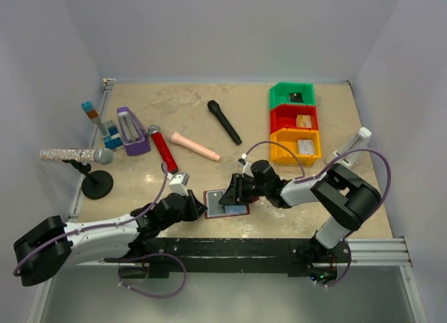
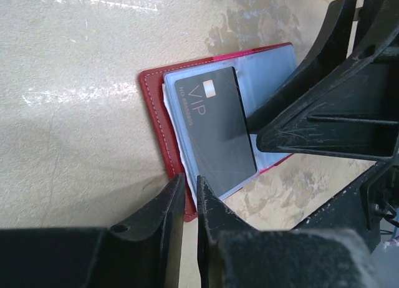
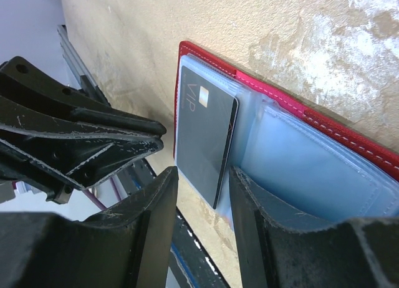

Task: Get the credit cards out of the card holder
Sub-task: Remove the credit card from the card holder.

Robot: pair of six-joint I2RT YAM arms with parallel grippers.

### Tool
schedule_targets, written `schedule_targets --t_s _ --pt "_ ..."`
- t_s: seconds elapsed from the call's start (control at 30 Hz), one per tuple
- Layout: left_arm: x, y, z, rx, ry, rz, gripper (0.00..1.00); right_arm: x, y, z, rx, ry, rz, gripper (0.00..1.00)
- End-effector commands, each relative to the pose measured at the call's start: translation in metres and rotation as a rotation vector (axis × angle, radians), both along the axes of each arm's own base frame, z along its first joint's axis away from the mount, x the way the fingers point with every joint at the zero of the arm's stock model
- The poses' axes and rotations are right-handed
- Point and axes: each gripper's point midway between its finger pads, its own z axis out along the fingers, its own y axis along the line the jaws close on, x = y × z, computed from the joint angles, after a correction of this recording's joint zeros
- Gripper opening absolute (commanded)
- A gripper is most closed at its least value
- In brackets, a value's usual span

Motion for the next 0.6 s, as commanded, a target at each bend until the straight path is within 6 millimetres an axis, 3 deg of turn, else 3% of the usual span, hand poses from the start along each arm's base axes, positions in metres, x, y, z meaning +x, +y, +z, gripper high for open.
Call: schedule_targets --t_s 0.0,0.57 --pt "0.011 -0.002 0.012 0.025 -0.039 0.016 0.18 -0.004 -0.001 -0.001 0.009 -0.005 0.026 0.43" --pt "0.016 -0.01 0.002 0.078 -0.015 0.003 0.12 -0.011 0.009 0.009 0.09 -0.012 0.094 0.43"
